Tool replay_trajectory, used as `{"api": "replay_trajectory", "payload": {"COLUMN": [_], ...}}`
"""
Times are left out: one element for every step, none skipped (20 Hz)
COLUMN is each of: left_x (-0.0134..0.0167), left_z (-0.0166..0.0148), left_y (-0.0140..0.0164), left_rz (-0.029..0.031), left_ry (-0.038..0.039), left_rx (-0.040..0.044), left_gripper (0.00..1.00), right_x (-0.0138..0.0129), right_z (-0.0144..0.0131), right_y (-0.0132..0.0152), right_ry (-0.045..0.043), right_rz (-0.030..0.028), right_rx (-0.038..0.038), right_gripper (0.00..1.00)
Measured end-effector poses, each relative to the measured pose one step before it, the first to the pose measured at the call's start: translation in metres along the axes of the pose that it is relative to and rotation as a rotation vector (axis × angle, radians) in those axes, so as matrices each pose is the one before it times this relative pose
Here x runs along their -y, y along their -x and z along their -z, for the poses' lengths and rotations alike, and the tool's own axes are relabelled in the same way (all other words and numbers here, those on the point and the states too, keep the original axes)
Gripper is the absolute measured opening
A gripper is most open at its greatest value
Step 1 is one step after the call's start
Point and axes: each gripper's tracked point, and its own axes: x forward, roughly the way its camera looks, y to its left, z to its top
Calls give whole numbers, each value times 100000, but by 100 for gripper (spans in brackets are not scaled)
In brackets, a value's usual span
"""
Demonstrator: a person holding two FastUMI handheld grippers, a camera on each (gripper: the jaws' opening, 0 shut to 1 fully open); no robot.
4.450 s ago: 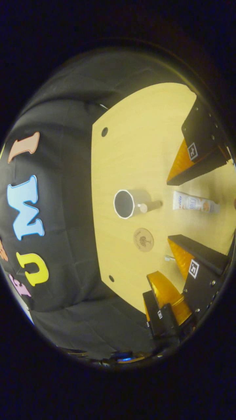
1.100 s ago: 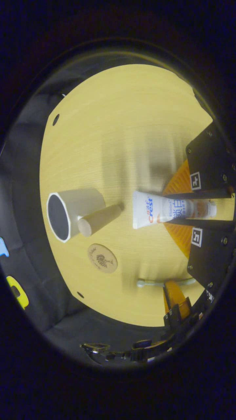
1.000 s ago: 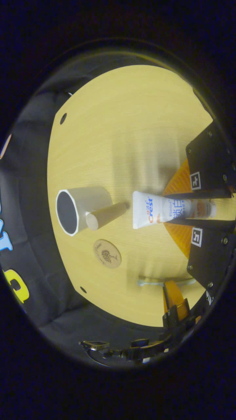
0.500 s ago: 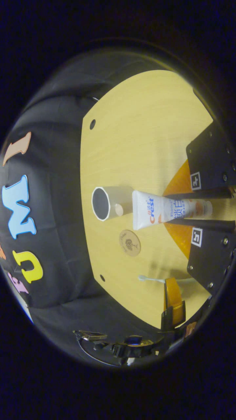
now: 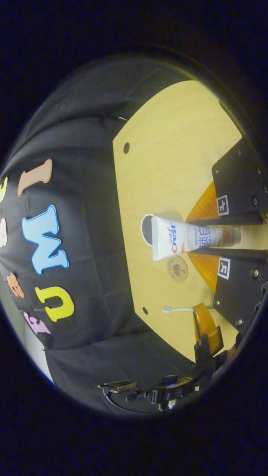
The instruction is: Put the toothbrush and toothpaste on the desktop into the cup, then pick up the cup and place it on the coaster on the desktop.
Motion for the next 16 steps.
{"api": "replay_trajectory", "payload": {"left_x": [322, 167, 218, 380, 459, 166, 314, 150, 95, 406, 262, 297, 280, 560, 254, 71], "left_z": [-878, -818, -797, -826, -734, -895, -959, -1076, -1032, -824, -657, -440, -412, -336, -137, -138], "left_y": [1, -257, -142, -269, -246, -271, -276, -297, -454, -317, -408, -519, -456, 70, -283, -333], "left_rz": [793, 1123, 855, 1197, 1620, 1115, 960, 442, 514, 1192, 768, 777, 774, 850, 508, 464], "left_ry": [-778, -875, -807, -137, 12, -313, -1192, -2180, -2068, -1677, -1048, -438, -127, -247, -184, -458], "left_rx": [2289, 2441, 2692, 2410, 2155, 2658, 2841, 3534, 3495, 2858, 1958, 1504, 962, 1076, 1090, 1518], "left_gripper": [8, 8, 8, 7, 8, 8, 8, 8, 8, 8, 8, 8, 8, 8, 8, 8], "right_x": [-277, -197, -181, -325, -210, -226, -138, -81, -83, -74, -83, 38, 9, -65, 43, 99], "right_z": [-1081, -901, -965, -962, -633, -741, -717, -490, -706, -658, -683, -558, -599, -480, -625, -348], "right_y": [12, -116, -182, -341, 218, -426, -345, -303, -339, -393, -501, -426, -558, -462, -517, -584], "right_ry": [-223, -159, -35, 409, 1024, 1236, 1349, 997, 606, 167, 225, 129, -109, 47, -29, 101], "right_rz": [-35, -2, -52, -238, -112, 250, 261, 514, 595, 674, 547, 727, 707, 351, 467, 540], "right_rx": [2480, 2490, 2465, 2547, 2097, 1880, 1898, 2002, 2023, 2017, 1798, 1470, 1368, 1501, 1807, 1532], "right_gripper": [26, 26, 26, 26, 26, 24, 24, 26, 26, 26, 28, 26, 28, 26, 26, 26]}}
